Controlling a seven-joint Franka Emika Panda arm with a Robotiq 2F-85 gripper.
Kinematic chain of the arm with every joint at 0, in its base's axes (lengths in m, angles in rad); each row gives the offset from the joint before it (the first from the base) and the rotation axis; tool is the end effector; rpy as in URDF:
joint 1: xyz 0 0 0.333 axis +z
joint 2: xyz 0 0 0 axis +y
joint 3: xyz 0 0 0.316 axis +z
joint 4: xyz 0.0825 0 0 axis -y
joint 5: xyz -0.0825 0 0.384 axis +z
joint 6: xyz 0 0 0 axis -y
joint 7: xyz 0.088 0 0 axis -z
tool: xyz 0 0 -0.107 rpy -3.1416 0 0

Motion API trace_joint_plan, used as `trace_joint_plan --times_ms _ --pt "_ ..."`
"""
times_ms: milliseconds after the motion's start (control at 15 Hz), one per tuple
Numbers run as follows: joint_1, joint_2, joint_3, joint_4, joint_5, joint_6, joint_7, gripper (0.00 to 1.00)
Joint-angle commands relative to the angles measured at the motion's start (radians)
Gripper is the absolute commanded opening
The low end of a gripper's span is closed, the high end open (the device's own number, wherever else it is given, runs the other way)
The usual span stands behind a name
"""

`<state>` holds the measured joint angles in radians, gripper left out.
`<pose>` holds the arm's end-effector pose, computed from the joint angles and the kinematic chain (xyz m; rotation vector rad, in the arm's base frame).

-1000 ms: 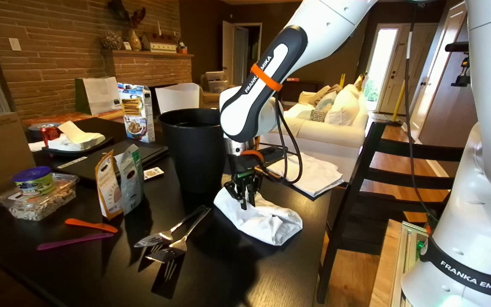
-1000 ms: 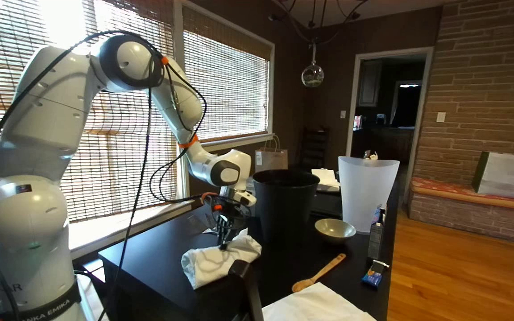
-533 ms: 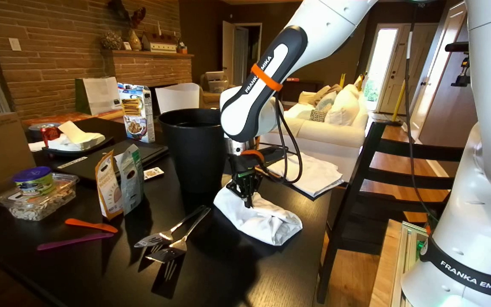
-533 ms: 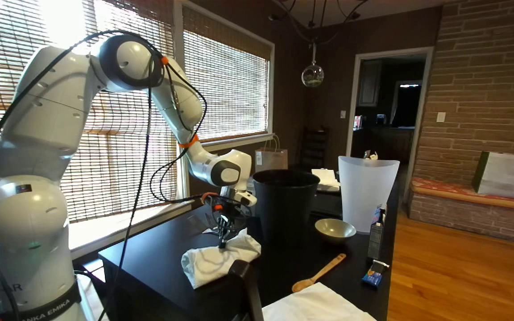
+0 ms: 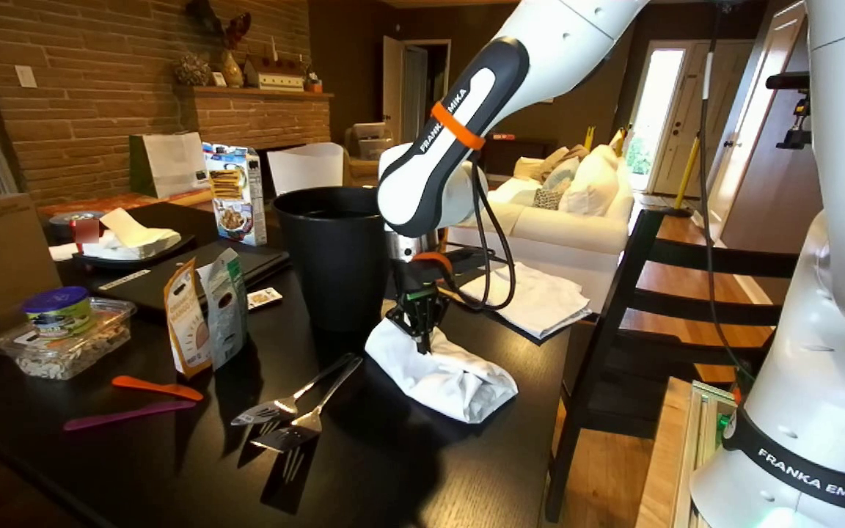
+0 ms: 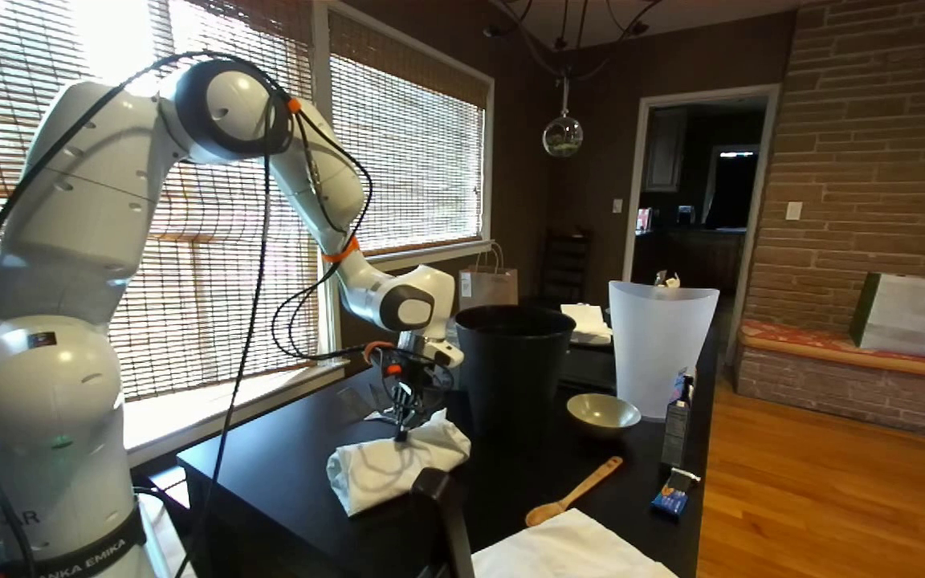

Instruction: Fold the towel in half

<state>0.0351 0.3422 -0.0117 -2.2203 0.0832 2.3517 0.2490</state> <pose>0.5265 0.0133 0.2037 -3.0713 0.4487 0.3352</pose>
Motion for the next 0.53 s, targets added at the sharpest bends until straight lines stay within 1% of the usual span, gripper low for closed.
trace_joint_plan --times_ms 0,267,467 --pt "-0.025 -0.026 0.028 0.011 0.088 -0.044 -0.062 0.03" --pt "-0.031 -0.011 0.045 0.037 0.162 -0.075 -0.097 0.03" --pt "-0.008 0.031 0.044 0.045 0.134 -0.057 -0.08 0.03"
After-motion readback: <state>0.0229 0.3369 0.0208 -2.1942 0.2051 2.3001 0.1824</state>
